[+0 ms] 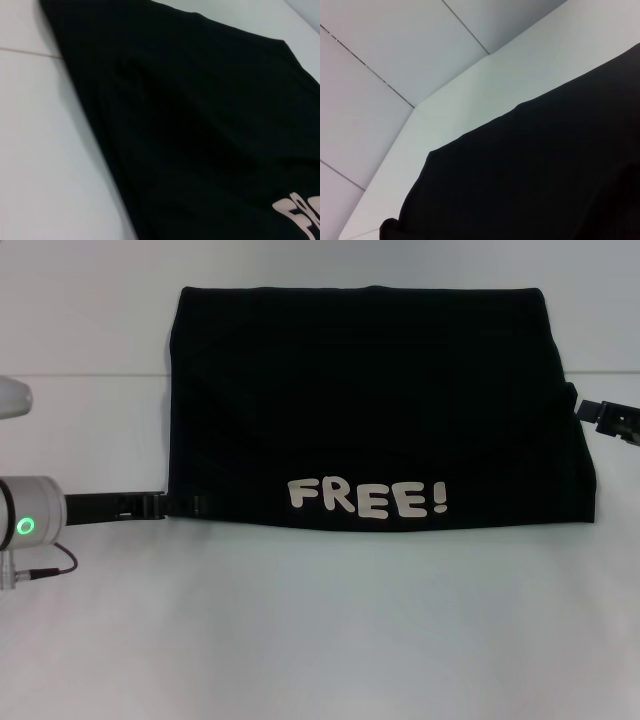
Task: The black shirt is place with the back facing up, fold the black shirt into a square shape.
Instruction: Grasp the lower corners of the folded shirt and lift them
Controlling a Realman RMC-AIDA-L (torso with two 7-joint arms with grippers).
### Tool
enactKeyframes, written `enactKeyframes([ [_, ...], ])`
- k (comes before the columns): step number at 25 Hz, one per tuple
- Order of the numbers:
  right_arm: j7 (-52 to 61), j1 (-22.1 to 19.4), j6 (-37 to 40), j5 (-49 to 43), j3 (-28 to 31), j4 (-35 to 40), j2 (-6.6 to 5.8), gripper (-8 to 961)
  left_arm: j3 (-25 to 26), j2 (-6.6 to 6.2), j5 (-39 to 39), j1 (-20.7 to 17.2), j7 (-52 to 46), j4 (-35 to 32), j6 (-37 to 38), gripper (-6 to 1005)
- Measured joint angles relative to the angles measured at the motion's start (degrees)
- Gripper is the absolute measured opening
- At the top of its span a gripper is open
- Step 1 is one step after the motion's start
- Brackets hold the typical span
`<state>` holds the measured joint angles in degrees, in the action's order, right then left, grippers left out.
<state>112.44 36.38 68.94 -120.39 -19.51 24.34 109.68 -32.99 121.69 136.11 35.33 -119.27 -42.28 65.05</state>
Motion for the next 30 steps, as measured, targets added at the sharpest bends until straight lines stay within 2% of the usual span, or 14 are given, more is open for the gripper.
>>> enactKeyframes([
  [5, 0.0, -0.1, -0.2, 0.0, 0.0, 0.0, 0.0, 558, -1.6, 0.13, 0.0, 0.5, 2.6, 0.2, -0.4, 858],
  [15, 0.0, -0.9, -0.2, 0.1, 0.3, 0.0, 0.1, 556, -1.7, 0.35, 0.3, 1.0, 7.0, 1.1, -3.4, 826],
  [21, -0.2, -1.1, -0.2, 0.2, 0.4, 0.0, 0.04, 556, -1.7, 0.39, 0.5, 0.9, 7.6, 1.3, -3.6, 600],
  [23, -0.1, -1.1, -0.2, 0.2, 0.4, 0.0, 0.03, 556, -1.7, 0.39, 0.5, 0.9, 7.7, 1.4, -3.7, 376],
  [28, 0.1, -1.4, -0.2, -0.1, -0.4, 0.0, -0.28, 555, -1.6, 0.38, 0.5, 0.9, 7.8, 1.5, -3.8, 139],
  [30, 0.1, -1.6, -0.2, -0.6, -0.6, 0.0, -0.68, 555, -1.4, 0.36, 0.5, 0.9, 7.8, 1.4, -3.8, 113],
])
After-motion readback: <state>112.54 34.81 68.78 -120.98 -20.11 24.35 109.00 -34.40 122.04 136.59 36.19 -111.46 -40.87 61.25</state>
